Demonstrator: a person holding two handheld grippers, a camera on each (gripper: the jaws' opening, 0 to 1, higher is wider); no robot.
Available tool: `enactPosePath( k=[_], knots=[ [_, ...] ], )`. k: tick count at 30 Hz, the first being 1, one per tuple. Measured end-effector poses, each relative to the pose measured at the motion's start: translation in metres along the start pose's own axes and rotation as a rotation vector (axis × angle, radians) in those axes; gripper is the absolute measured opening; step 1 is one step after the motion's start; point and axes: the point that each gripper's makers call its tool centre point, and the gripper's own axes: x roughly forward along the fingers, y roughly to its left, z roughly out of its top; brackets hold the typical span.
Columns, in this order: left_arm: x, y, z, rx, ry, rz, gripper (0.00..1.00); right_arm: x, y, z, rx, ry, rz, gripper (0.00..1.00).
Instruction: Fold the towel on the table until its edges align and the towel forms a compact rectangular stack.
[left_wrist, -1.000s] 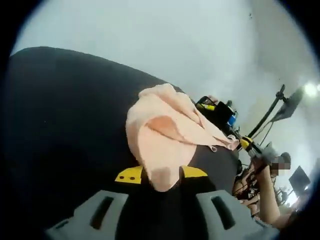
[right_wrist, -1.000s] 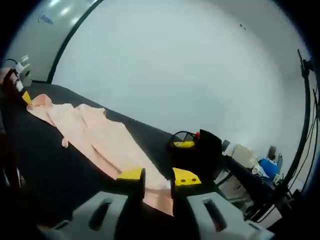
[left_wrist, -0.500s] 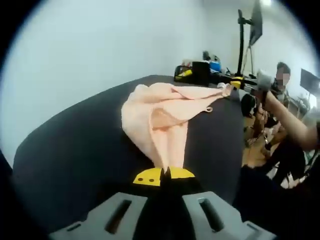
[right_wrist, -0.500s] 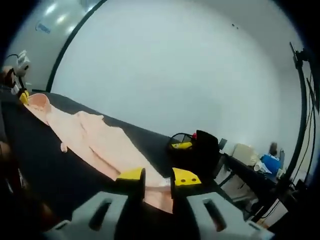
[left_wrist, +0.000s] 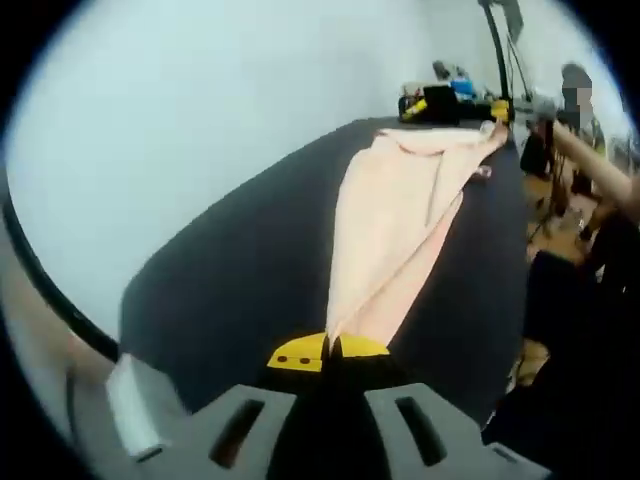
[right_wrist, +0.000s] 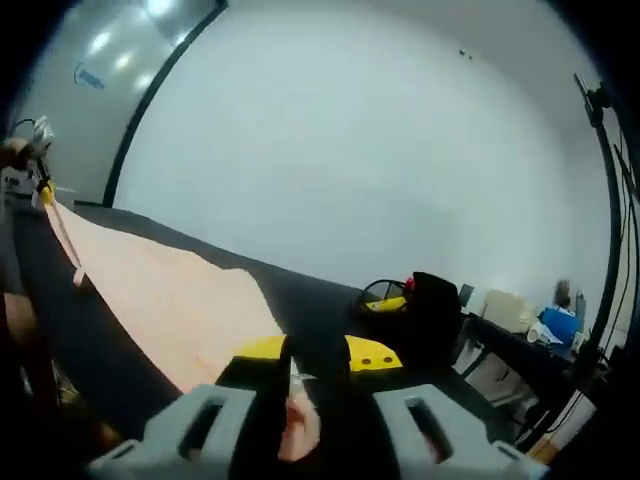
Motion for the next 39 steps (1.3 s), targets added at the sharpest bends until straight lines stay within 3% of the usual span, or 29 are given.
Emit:
enactPosePath(
  k=[3, 8, 10, 11, 12, 13, 14, 15, 16, 18, 20, 21, 23, 24, 26, 28, 30, 32, 33, 35, 38, 39],
  knots=[
    [-0.018, -0.001, -0.008, 0.022, 0.013, 0.020, 0.00, -0.001, 0.012, 0.007, 0.013, -0.022, 0.068, 0.19],
    [-0.046, 0.029, -0.040, 0.009, 0.051, 0.094, 0.00, -0.008, 0.045, 0.023, -0.018, -0.079, 0.254, 0.19],
    [-0.050, 0.024, -0.046, -0.005, 0.034, 0.080, 0.00, -0.021, 0.069, 0.034, -0.160, -0.110, 0.364, 0.19],
    [-0.049, 0.013, -0.040, 0.019, -0.016, 0.042, 0.00, -0.027, 0.082, 0.040, -0.256, -0.148, 0.426, 0.18],
    [-0.050, 0.008, -0.037, 0.027, -0.043, 0.034, 0.00, -0.037, 0.100, 0.044, -0.298, -0.166, 0.516, 0.18],
    [-0.050, 0.006, -0.040, 0.020, -0.024, 0.044, 0.01, -0.051, 0.122, 0.045, -0.343, -0.166, 0.624, 0.18],
    [-0.048, 0.008, -0.039, 0.040, -0.019, 0.060, 0.01, -0.061, 0.137, 0.044, -0.454, -0.165, 0.705, 0.18],
    [-0.048, 0.012, -0.036, 0.069, -0.031, 0.092, 0.01, -0.068, 0.145, 0.039, -0.557, -0.144, 0.756, 0.17],
    [-0.046, 0.018, -0.036, 0.077, -0.036, 0.117, 0.01, -0.068, 0.143, 0.031, -0.611, -0.069, 0.776, 0.14],
    [-0.039, 0.017, -0.033, 0.141, -0.041, 0.144, 0.02, -0.060, 0.131, 0.029, -0.634, -0.007, 0.757, 0.12],
    [-0.029, 0.005, -0.031, 0.198, -0.036, 0.134, 0.11, -0.048, 0.119, 0.037, -0.477, 0.028, 0.707, 0.12],
    [-0.025, -0.007, -0.033, 0.186, -0.021, 0.094, 0.20, -0.044, 0.118, 0.039, -0.433, 0.039, 0.706, 0.12],
    [-0.023, -0.019, -0.031, 0.132, -0.018, 0.050, 0.40, -0.034, 0.119, 0.044, -0.467, 0.035, 0.688, 0.12],
    [-0.026, -0.019, -0.030, 0.108, -0.023, 0.044, 0.43, -0.028, 0.125, 0.048, -0.478, 0.036, 0.677, 0.12],
    [-0.030, -0.021, -0.025, 0.103, -0.058, 0.045, 0.44, -0.016, 0.147, 0.056, -0.462, 0.043, 0.683, 0.12],
    [-0.024, -0.021, -0.029, 0.110, -0.053, 0.050, 0.43, -0.003, 0.177, 0.064, -0.462, 0.035, 0.704, 0.12],
    [-0.019, -0.017, -0.046, 0.146, 0.023, 0.084, 0.43, 0.018, 0.208, 0.064, -0.405, 0.091, 0.724, 0.12],
    [-0.018, -0.011, -0.054, 0.201, 0.048, 0.134, 0.43, 0.039, 0.246, 0.072, -0.434, 0.085, 0.725, 0.13],
    [-0.018, -0.011, -0.055, 0.202, 0.046, 0.146, 0.43, 0.046, 0.266, 0.072, -0.485, 0.141, 0.674, 0.13],
    [-0.024, -0.018, -0.051, 0.184, 0.026, 0.154, 0.43, 0.065, 0.296, 0.071, -0.572, 0.136, 0.682, 0.13],
    [-0.032, -0.029, -0.050, 0.135, 0.007, 0.150, 0.39, 0.079, 0.332, 0.065, -0.522, 0.194, 0.684, 0.13],
    [-0.034, -0.031, -0.051, 0.131, 0.006, 0.152, 0.37, 0.087, 0.335, 0.063, -0.488, 0.201, 0.685, 0.13]
  ],
)
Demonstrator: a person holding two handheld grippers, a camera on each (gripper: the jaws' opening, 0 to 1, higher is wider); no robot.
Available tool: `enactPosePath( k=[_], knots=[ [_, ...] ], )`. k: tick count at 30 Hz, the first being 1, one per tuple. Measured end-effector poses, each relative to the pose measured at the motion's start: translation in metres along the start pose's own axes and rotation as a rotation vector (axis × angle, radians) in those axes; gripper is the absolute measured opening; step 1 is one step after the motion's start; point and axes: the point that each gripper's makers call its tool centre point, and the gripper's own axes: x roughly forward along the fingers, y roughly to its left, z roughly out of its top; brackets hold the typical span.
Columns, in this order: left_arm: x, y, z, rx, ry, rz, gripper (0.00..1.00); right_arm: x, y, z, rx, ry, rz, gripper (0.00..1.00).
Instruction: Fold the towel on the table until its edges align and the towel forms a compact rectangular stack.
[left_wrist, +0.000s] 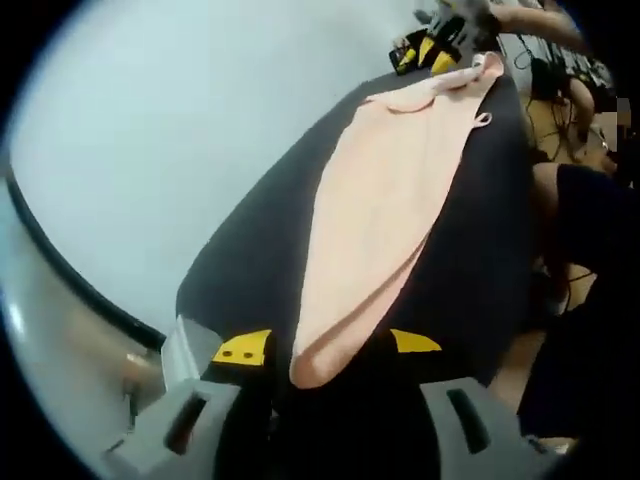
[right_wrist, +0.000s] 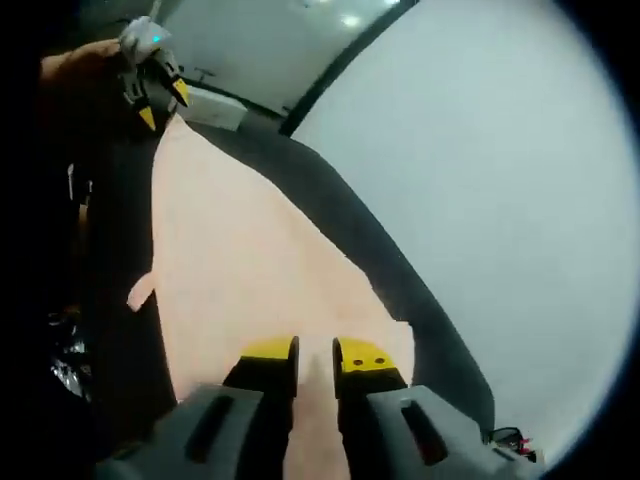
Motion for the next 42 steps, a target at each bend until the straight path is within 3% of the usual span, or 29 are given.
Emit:
enactPosePath(
  k=[2, 6, 7, 8, 9, 10, 11, 13, 15, 16, 17, 19, 22, 23, 24, 25, 27, 29, 30, 32, 36, 37, 39, 41, 42],
  knots=[
    [-0.003, -0.002, -0.002, -0.011, -0.004, 0.002, 0.35, 0.012, 0.003, -0.001, 0.028, 0.028, 0.005, 0.14],
    [-0.006, 0.000, -0.005, -0.052, -0.019, 0.008, 0.35, 0.036, 0.006, -0.029, -0.003, 0.138, 0.001, 0.19],
    [-0.004, 0.002, -0.007, -0.050, -0.023, 0.007, 0.35, 0.038, 0.001, -0.036, -0.012, 0.167, -0.022, 0.17],
    [-0.003, 0.002, -0.007, -0.046, -0.026, 0.005, 0.35, 0.037, -0.009, -0.044, -0.062, 0.193, -0.055, 0.04],
    [-0.001, 0.004, -0.008, -0.050, -0.029, 0.002, 0.35, 0.037, -0.014, -0.045, -0.045, 0.186, -0.061, 0.00],
    [0.000, 0.004, -0.008, -0.060, -0.037, -0.002, 0.35, 0.031, -0.020, -0.046, 0.014, 0.189, -0.070, 0.00],
    [0.001, 0.005, -0.008, -0.068, -0.044, -0.008, 0.34, 0.025, -0.027, -0.041, 0.099, 0.153, -0.078, 0.00],
    [0.001, 0.005, -0.007, -0.072, -0.054, -0.013, 0.34, 0.005, -0.062, -0.031, 0.249, 0.059, -0.157, 0.00],
    [0.002, 0.006, -0.008, -0.068, -0.057, -0.011, 0.33, -0.030, -0.104, -0.036, 0.293, 0.026, -0.282, 0.00],
    [0.002, 0.007, -0.009, -0.063, -0.055, -0.009, 0.33, -0.049, -0.111, -0.038, 0.301, 0.017, -0.330, 0.00],
    [0.001, 0.005, -0.009, -0.058, -0.054, -0.008, 0.33, -0.070, -0.130, -0.051, 0.335, 0.016, -0.389, 0.00],
    [0.000, 0.004, -0.010, -0.057, -0.054, -0.007, 0.33, -0.108, -0.171, -0.097, 0.470, 0.019, -0.476, 0.00],
    [-0.001, 0.004, -0.010, -0.070, -0.061, 0.000, 0.32, -0.163, -0.199, -0.164, 0.659, 0.041, -0.602, 0.00],
    [0.000, 0.006, -0.011, -0.070, -0.059, 0.005, 0.32, -0.185, -0.204, -0.195, 0.713, 0.055, -0.639, 0.00],
    [0.000, 0.006, -0.011, -0.068, -0.056, 0.009, 0.31, -0.196, -0.205, -0.210, 0.749, 0.069, -0.663, 0.00],
    [0.000, 0.007, -0.012, -0.065, -0.052, 0.012, 0.31, -0.217, -0.203, -0.242, 0.800, 0.101, -0.699, 0.00],
    [0.000, 0.008, -0.011, -0.056, -0.050, 0.017, 0.31, -0.243, -0.200, -0.277, 0.883, 0.095, -0.742, 0.00],
    [-0.001, 0.011, -0.009, -0.051, -0.049, 0.019, 0.31, -0.257, -0.193, -0.295, 0.947, 0.074, -0.764, 0.00],
    [-0.001, 0.012, -0.008, -0.045, -0.046, 0.022, 0.31, -0.257, -0.186, -0.299, 0.927, 0.074, -0.738, 0.00],
    [-0.002, 0.018, -0.006, -0.024, -0.038, 0.037, 0.31, -0.250, -0.182, -0.292, 0.791, 0.050, -0.681, 0.00],
    [0.003, 0.027, -0.006, -0.017, -0.017, 0.051, 0.31, -0.215, -0.177, -0.238, 0.675, -0.070, -0.524, 0.00],
    [0.004, 0.028, -0.005, -0.013, -0.015, 0.054, 0.31, -0.197, -0.173, -0.220, 0.610, -0.071, -0.442, 0.02],
    [0.004, 0.031, -0.003, 0.001, -0.006, 0.070, 0.31, -0.171, -0.167, -0.205, 0.516, -0.012, -0.336, 0.10],
    [0.003, 0.033, -0.005, 0.021, 0.019, 0.084, 0.31, -0.154, -0.162, -0.196, 0.491, 0.032, -0.273, 0.14],
    [0.001, 0.033, -0.006, 0.029, 0.022, 0.086, 0.31, -0.151, -0.158, -0.186, 0.438, 0.017, -0.245, 0.14]
  ],
)
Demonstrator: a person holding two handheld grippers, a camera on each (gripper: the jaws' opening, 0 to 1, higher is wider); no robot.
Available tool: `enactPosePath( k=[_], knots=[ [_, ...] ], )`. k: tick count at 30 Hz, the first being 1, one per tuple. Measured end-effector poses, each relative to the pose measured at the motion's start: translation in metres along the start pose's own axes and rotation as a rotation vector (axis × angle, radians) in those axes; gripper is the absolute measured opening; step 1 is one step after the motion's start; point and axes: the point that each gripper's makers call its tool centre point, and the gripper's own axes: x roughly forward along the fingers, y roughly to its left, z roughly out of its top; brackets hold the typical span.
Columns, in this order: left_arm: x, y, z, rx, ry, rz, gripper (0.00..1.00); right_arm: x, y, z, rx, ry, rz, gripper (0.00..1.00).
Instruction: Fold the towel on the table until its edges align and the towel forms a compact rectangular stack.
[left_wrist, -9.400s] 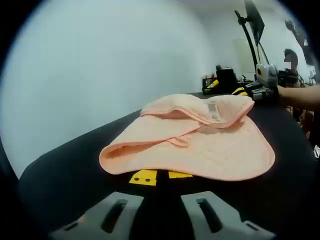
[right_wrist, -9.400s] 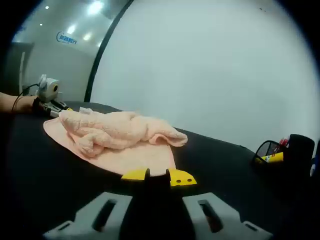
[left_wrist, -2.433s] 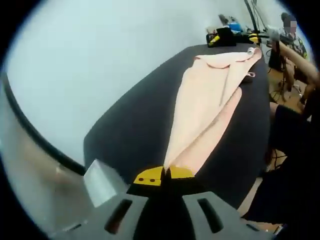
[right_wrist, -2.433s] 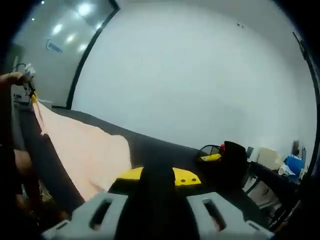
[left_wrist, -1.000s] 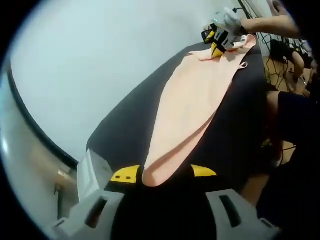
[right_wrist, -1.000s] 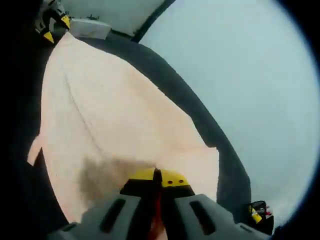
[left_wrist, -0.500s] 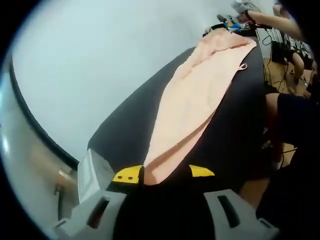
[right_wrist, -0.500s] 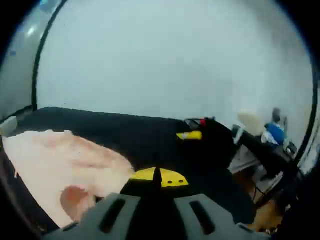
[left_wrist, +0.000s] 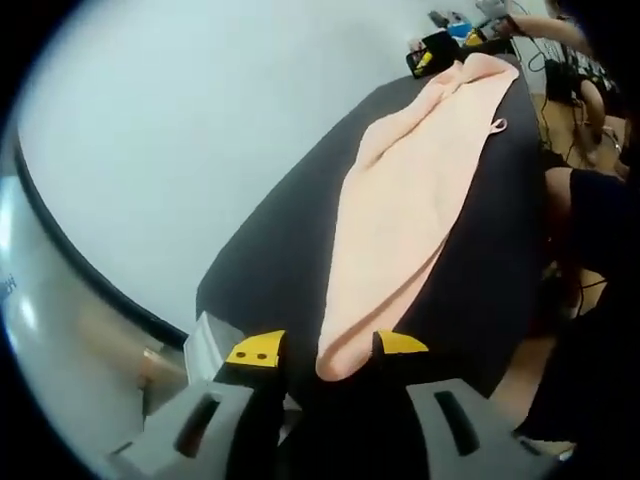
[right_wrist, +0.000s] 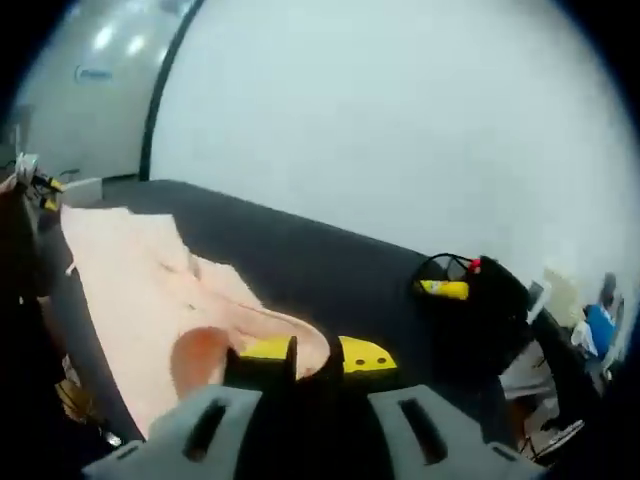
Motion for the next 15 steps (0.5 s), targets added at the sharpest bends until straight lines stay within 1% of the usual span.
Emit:
enactPosePath(
  k=[1, 2, 3, 4, 5, 6, 7, 8, 9, 10, 11, 12, 13, 14, 15],
  knots=[
    [-0.007, -0.002, 0.002, 0.010, -0.006, 0.002, 0.31, 0.000, 0.007, 0.006, -0.069, -0.019, 0.031, 0.14],
    [-0.010, -0.003, 0.003, 0.019, -0.018, 0.001, 0.31, -0.005, 0.026, 0.015, -0.197, -0.071, 0.108, 0.14],
    [-0.015, -0.003, 0.003, 0.025, -0.028, -0.001, 0.31, -0.011, 0.042, 0.020, -0.297, -0.104, 0.158, 0.14],
    [-0.017, -0.001, 0.001, 0.017, -0.029, 0.001, 0.31, -0.018, 0.048, 0.017, -0.327, -0.085, 0.147, 0.13],
    [-0.017, 0.003, -0.004, 0.012, -0.024, 0.004, 0.31, -0.027, 0.061, 0.016, -0.398, -0.101, 0.180, 0.13],
    [-0.017, 0.005, -0.008, 0.016, -0.019, 0.005, 0.31, -0.038, 0.078, 0.017, -0.467, -0.161, 0.262, 0.13],
    [-0.018, 0.006, -0.010, 0.021, -0.014, 0.006, 0.31, -0.054, 0.100, 0.013, -0.548, -0.190, 0.327, 0.13],
    [-0.018, 0.007, -0.012, 0.030, -0.007, 0.007, 0.31, -0.065, 0.110, 0.001, -0.611, -0.160, 0.359, 0.13],
    [-0.017, 0.009, -0.015, 0.034, 0.002, 0.008, 0.31, -0.071, 0.115, -0.014, -0.635, -0.089, 0.366, 0.13],
    [-0.017, 0.011, -0.017, 0.037, 0.012, 0.004, 0.31, -0.077, 0.116, -0.031, -0.684, -0.005, 0.348, 0.13],
    [-0.015, 0.012, -0.018, 0.043, 0.018, -0.004, 0.31, -0.082, 0.117, -0.044, -0.771, 0.036, 0.350, 0.13],
    [-0.013, 0.013, -0.019, 0.048, 0.022, -0.009, 0.32, -0.085, 0.120, -0.054, -0.788, 0.064, 0.357, 0.13],
    [-0.011, 0.014, -0.019, 0.053, 0.031, -0.013, 0.32, -0.087, 0.117, -0.064, -0.778, 0.101, 0.348, 0.13],
    [-0.009, 0.013, -0.020, 0.053, 0.047, -0.025, 0.32, -0.089, 0.116, -0.071, -0.741, 0.114, 0.360, 0.13],
    [-0.009, 0.009, -0.025, 0.035, 0.081, -0.052, 0.32, -0.090, 0.115, -0.074, -0.692, 0.121, 0.357, 0.13]
  ],
)
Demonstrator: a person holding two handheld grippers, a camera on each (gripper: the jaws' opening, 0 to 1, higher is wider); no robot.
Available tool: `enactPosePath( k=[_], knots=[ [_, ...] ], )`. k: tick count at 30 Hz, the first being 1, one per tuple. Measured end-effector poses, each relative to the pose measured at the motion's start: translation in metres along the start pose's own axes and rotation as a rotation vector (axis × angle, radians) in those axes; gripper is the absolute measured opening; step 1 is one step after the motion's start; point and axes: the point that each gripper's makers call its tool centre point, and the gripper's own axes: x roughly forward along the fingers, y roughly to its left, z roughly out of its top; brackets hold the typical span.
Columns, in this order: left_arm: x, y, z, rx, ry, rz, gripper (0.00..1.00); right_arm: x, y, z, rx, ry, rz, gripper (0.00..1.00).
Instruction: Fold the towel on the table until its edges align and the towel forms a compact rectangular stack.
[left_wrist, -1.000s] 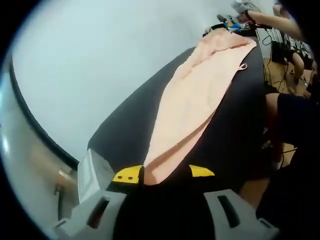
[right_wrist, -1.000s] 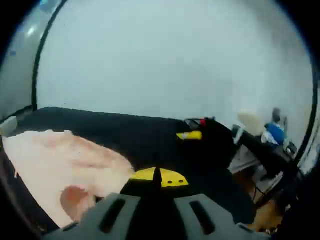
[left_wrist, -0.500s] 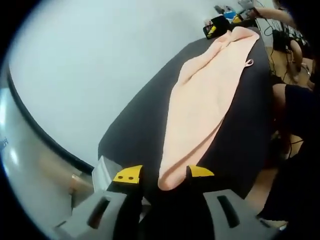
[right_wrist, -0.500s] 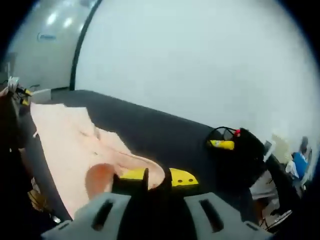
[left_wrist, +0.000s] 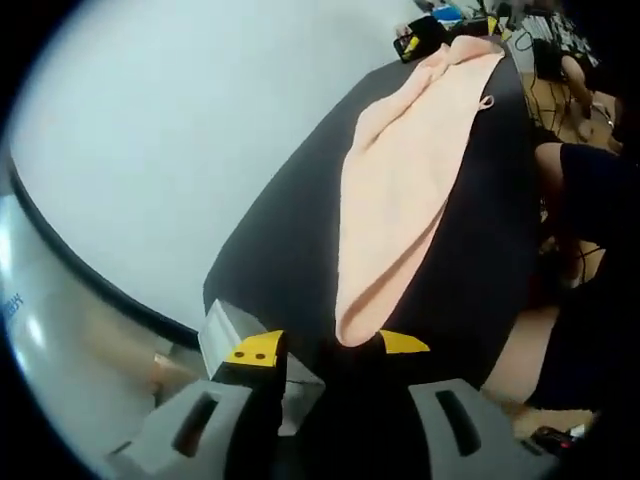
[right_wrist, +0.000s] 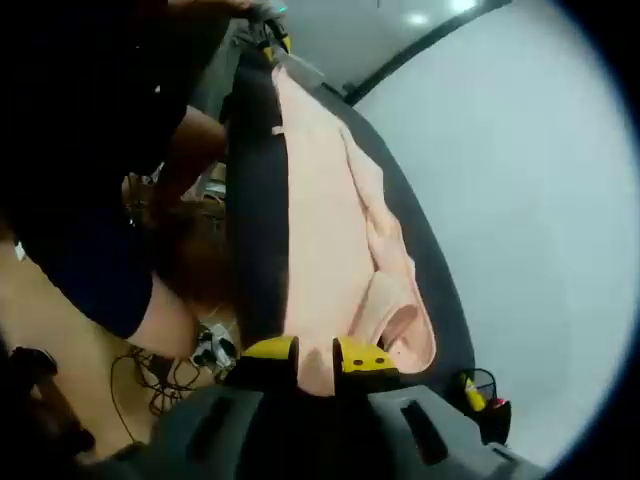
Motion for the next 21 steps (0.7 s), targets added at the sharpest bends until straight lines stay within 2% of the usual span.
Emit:
enactPosePath(
  k=[2, 6, 9, 14, 16, 18, 19, 21],
  knots=[
    [0.004, -0.006, -0.007, -0.096, 0.063, -0.044, 0.32, -0.002, -0.001, -0.001, 0.018, -0.016, -0.008, 0.13],
    [0.002, -0.018, -0.011, -0.171, 0.094, -0.108, 0.31, -0.001, 0.004, 0.001, 0.060, -0.034, 0.004, 0.14],
    [0.005, -0.014, -0.007, -0.193, 0.060, -0.102, 0.31, 0.002, 0.006, 0.000, 0.070, -0.034, 0.008, 0.14],
    [0.023, -0.007, 0.002, -0.320, 0.011, -0.140, 0.30, 0.009, 0.004, 0.006, 0.079, -0.052, 0.006, 0.14],
    [0.030, -0.009, -0.003, -0.292, 0.045, -0.150, 0.27, 0.011, 0.002, 0.008, 0.071, -0.051, 0.000, 0.14],
    [0.037, -0.004, -0.009, -0.222, 0.073, -0.114, 0.22, 0.011, 0.000, 0.007, 0.065, -0.050, -0.005, 0.14],
    [0.040, -0.005, -0.007, -0.227, 0.059, -0.118, 0.19, 0.011, 0.000, 0.007, 0.065, -0.048, -0.009, 0.14],
    [0.043, -0.008, 0.003, -0.218, -0.006, -0.116, 0.12, 0.011, 0.001, 0.003, 0.063, -0.043, -0.012, 0.14]
  ],
)
